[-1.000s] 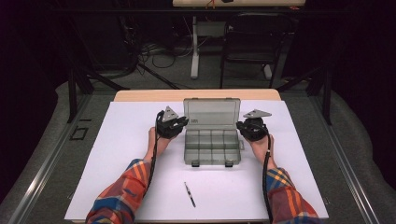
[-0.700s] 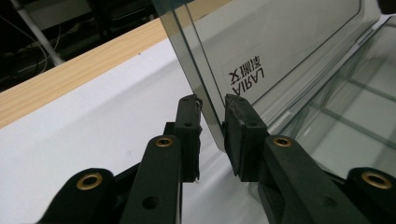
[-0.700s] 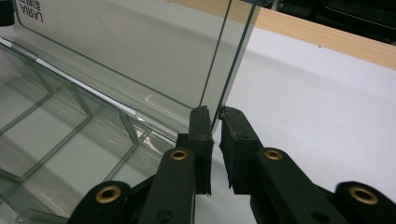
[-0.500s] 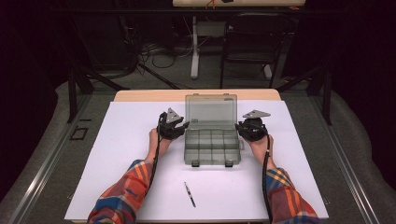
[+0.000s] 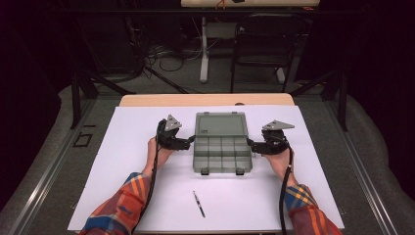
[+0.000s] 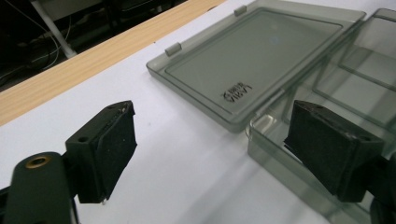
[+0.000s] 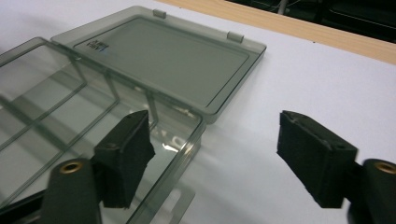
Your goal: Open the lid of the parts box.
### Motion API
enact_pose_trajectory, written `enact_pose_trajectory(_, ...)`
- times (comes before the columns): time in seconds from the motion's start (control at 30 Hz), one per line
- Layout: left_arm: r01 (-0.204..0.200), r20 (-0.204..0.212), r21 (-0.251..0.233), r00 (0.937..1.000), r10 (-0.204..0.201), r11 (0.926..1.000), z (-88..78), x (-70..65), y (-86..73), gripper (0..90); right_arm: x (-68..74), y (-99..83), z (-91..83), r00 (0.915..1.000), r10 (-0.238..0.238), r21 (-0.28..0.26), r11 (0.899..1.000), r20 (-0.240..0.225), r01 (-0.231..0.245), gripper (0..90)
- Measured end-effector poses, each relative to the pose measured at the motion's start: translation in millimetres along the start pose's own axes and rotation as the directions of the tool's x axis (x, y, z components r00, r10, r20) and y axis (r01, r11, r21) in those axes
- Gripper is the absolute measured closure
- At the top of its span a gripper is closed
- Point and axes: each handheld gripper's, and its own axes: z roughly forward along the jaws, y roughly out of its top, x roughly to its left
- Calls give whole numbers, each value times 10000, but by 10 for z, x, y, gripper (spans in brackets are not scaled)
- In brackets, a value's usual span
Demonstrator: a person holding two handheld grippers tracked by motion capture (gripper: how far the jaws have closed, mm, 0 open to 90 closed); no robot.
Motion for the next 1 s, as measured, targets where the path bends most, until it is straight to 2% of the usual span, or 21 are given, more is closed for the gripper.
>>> enact_pose_trajectory(0.13, 116, 31, 30, 9999, -116, 9999, -115, 8, -77, 119, 40, -49, -92, 9996, -184, -2, 9998, -193, 184, 159)
enact_pose_trajectory(0.3, 117, -168, 199, 9998, -113, 9997, -267, -25, -178, 84, 99, -101, -204, 9985, -350, -38, 9994, -430, 349, 137)
enact_pose_trajectory(0.47, -128, -299, 343, 9995, 138, 9993, -433, -126, -299, 50, 180, -171, -290, 9952, -539, 45, 9985, -812, 544, 113)
enact_pose_trajectory(0.53, -44, -255, 333, 9997, 53, 9994, -484, -168, -362, 42, 216, -196, -321, 9928, -754, 110, 9970, -932, 768, 104)
enact_pose_trajectory(0.67, -98, -351, 468, 9993, 115, 9989, -572, -244, -483, 25, 287, -242, -379, 9895, -888, 76, 9959, -1140, 903, 82)
enact_pose_trajectory(0.73, 71, -333, 348, 9994, -59, 9994, -611, -278, -557, 19, 331, -260, -401, 9881, -916, 42, 9957, -1235, 928, 71)
enact_pose_trajectory(0.8, 56, -407, 361, 9992, -42, 9993, -639, -310, -623, 17, 369, -277, -410, 9867, -983, 91, 9949, -1296, 1003, 60)
enact_pose_trajectory(0.87, -46, -463, 507, 9989, 70, 9987, -654, -339, -652, 10, 401, -295, -423, 9860, -1058, 82, 9941, -1291, 1077, 55)
enact_pose_trajectory(1.0, 18, -540, 344, 9985, 1, 9994, -740, -388, -683, 2, 451, -333, -454, 9861, -955, 133, 9951, -1359, 982, 38)
